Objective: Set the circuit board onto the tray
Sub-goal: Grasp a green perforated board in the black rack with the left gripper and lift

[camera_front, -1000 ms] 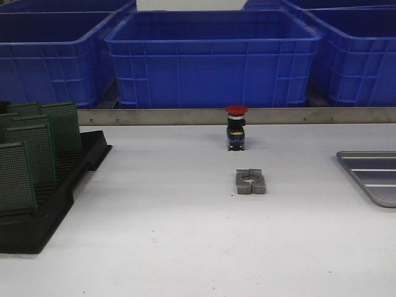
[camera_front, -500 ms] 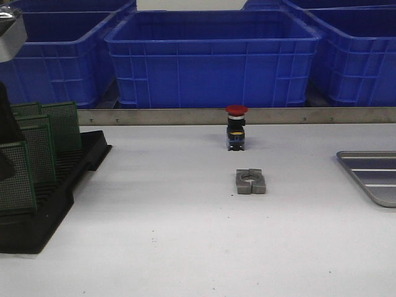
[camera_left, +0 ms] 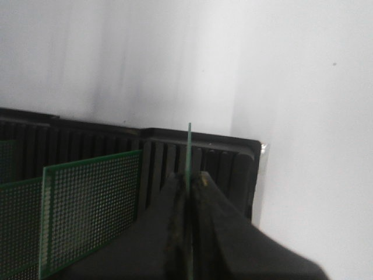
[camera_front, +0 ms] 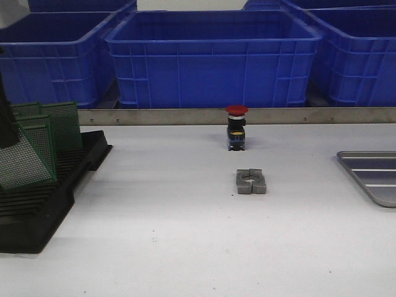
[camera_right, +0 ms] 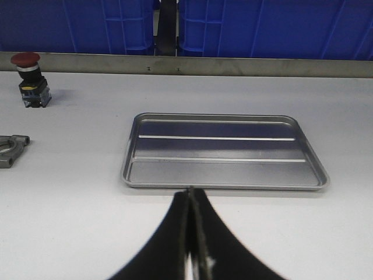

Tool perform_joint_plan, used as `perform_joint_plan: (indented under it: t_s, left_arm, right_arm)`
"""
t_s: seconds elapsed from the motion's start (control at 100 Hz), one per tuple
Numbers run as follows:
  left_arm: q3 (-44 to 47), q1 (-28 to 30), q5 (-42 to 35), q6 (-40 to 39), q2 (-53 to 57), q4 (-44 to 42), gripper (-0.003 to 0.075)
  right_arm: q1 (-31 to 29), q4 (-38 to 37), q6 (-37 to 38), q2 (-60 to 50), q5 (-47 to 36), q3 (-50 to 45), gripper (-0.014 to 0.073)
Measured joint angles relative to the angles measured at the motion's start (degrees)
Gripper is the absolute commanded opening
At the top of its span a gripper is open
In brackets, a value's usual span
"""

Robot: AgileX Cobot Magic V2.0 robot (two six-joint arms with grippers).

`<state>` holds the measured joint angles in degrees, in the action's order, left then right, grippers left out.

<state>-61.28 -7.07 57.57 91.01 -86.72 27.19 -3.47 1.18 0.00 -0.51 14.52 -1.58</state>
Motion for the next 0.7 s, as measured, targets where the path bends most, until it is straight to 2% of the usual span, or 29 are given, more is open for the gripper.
perform_joint_plan:
  t_s: [0.12,0.26,0.7]
  left_arm:
    - [-2.8,0.0,5.3,0.0,0.0,3.5,-0.0020]
    - [-3.4,-1.4,7.5,0.0,0.0,9.5,-0.0020]
    - [-3.5,-15.0,8.4,0.0,0.0,19.9,-0.0020]
  right_arm:
    - [0.0,0.0,0.0,0.0,0.0,0.0,-0.0061]
    - [0.0,0.0,0.0,0.0,0.0,0.0,-0.0061]
    - [0.0,0.0,0.0,0.0,0.0,0.0,-0.0061]
